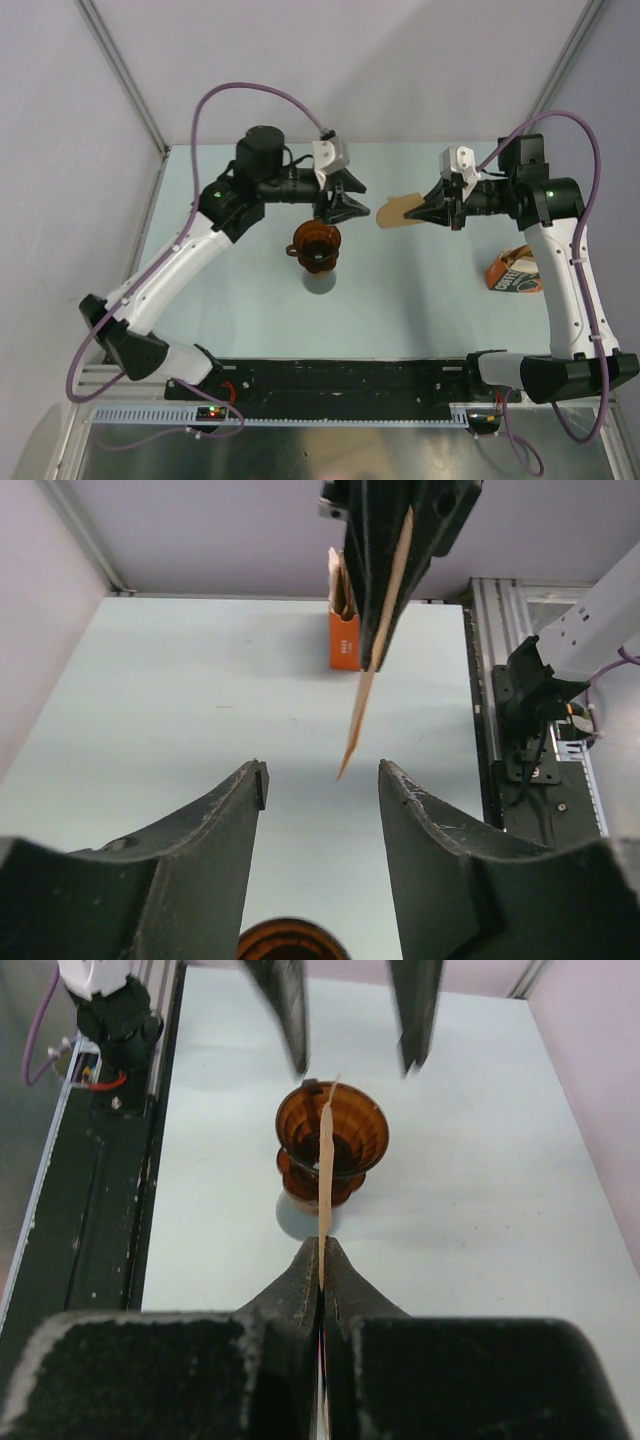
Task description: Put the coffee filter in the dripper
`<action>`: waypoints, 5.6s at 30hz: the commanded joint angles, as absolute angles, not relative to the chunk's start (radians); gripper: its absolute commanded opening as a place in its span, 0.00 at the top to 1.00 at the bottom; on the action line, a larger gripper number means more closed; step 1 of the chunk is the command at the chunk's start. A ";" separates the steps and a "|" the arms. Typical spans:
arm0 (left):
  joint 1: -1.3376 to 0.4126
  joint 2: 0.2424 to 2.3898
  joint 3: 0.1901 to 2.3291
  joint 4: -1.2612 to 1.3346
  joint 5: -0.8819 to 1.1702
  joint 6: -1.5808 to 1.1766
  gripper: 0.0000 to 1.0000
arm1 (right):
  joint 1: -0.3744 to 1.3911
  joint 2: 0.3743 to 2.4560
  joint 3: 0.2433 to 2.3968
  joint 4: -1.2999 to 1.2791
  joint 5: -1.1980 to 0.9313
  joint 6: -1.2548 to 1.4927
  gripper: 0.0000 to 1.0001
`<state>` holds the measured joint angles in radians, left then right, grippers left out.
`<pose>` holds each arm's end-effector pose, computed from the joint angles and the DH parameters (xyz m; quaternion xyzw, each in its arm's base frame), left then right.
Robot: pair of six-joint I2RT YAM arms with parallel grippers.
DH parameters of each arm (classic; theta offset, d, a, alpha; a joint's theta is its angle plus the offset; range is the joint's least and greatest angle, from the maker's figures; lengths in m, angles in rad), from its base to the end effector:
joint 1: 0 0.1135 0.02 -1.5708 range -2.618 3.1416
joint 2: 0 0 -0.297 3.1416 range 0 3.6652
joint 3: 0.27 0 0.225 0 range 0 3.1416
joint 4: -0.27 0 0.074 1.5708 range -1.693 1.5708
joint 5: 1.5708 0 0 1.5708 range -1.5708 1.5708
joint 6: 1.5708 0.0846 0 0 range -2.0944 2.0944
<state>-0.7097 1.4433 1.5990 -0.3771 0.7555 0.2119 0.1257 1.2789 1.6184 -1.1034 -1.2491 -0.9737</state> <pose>0.2045 -0.2521 0.4712 0.5291 0.5477 -0.4222 0.4918 0.1802 0.1037 0.4570 -0.5855 0.5163 0.3591 0.5115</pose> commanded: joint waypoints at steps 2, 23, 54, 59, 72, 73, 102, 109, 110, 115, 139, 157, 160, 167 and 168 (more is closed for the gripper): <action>-0.685 1.342 1.601 -0.400 0.824 0.217 0.46 | 0.173 1.239 1.606 -1.266 -1.201 -1.244 1.00; -0.694 1.408 1.650 -0.441 0.995 0.151 0.64 | 0.312 1.243 1.547 -1.086 -1.125 -1.103 1.00; -0.679 1.429 1.660 -0.442 1.015 0.117 1.00 | 0.346 1.214 1.529 -1.053 -1.114 -1.111 1.00; -0.680 1.430 1.659 -0.442 1.006 0.117 1.00 | 0.363 1.212 1.528 -1.039 -1.110 -1.117 1.00; -0.682 1.442 1.662 -0.442 1.006 0.118 1.00 | 0.376 1.241 1.537 -0.923 -1.103 -0.969 1.00; -0.681 1.444 1.662 -0.441 1.005 0.117 1.00 | 0.380 1.243 1.538 -0.916 -1.099 -0.959 1.00; -0.701 1.432 1.658 -0.442 0.895 0.088 1.00 | 0.373 1.265 1.490 -0.715 -1.105 -0.576 1.00; -0.715 1.463 1.683 -0.442 0.871 0.077 1.00 | 0.392 1.259 1.477 -0.680 -1.124 -0.521 1.00; -0.716 1.467 1.686 -0.442 0.871 0.076 1.00 | 0.394 1.256 1.474 -0.677 -1.124 -0.516 1.00; -0.718 1.479 1.690 -0.441 0.866 0.075 1.00 | 0.397 1.254 1.465 -0.671 -1.119 -0.503 1.00; -0.552 1.293 1.560 -0.464 0.912 0.140 0.38 | 0.334 1.195 1.411 -0.845 -1.170 -0.882 1.00; -0.655 1.373 1.637 -0.465 0.948 0.157 0.59 | 0.392 1.205 1.410 -0.782 -1.146 -0.834 1.00; -0.655 1.376 1.636 -0.465 0.956 0.158 0.60 | 0.393 1.204 1.411 -0.777 -1.144 -0.824 1.00; -0.661 1.374 1.623 -0.465 0.939 0.154 0.64 | 0.392 1.199 1.410 -0.774 -1.147 -0.819 1.00; -0.663 1.373 1.622 -0.465 0.934 0.155 0.65 | 0.392 1.199 1.410 -0.773 -1.147 -0.819 1.00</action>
